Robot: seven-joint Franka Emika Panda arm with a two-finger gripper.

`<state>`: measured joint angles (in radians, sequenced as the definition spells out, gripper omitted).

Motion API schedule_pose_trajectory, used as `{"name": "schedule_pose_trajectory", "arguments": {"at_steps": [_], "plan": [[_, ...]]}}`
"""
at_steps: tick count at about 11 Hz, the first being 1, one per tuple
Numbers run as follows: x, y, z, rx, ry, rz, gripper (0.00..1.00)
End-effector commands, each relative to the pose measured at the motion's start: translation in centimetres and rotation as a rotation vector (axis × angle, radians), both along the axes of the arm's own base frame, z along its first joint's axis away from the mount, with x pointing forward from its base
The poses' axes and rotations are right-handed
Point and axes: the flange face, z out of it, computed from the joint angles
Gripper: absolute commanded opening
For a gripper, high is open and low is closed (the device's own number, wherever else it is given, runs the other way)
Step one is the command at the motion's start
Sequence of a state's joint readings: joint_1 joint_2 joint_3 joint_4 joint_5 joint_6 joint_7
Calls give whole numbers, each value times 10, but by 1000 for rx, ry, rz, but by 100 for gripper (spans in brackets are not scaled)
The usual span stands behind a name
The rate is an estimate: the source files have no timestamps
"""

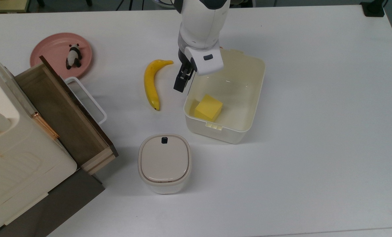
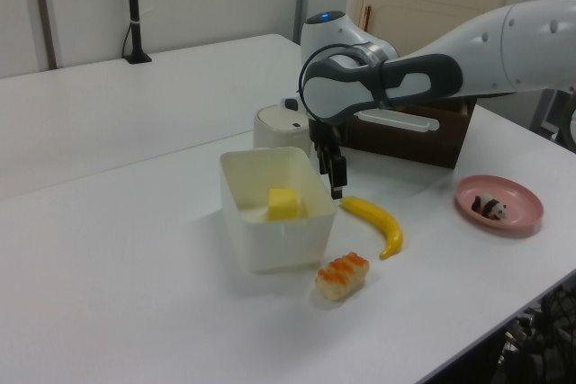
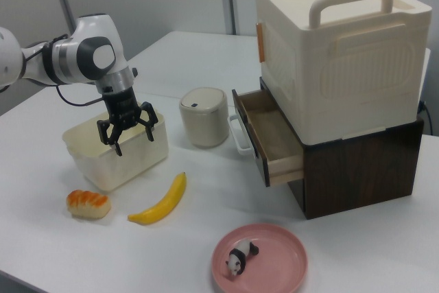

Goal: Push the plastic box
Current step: 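Push the cream plastic box away from the banana with the gripper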

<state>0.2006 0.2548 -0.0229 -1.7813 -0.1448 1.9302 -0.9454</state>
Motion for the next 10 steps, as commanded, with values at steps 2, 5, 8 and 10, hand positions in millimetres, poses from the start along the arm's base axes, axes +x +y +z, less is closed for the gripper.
{"name": "schedule_pose_trajectory", "arguments": {"at_steps": [2, 5, 8, 10], "plan": [[9, 11, 4, -6, -23, -37, 100], [14, 25, 1, -5, -29, -23, 100], [15, 37, -8, -10, -20, -1, 100], [25, 48, -2, -3, -44, 11, 100]]}}
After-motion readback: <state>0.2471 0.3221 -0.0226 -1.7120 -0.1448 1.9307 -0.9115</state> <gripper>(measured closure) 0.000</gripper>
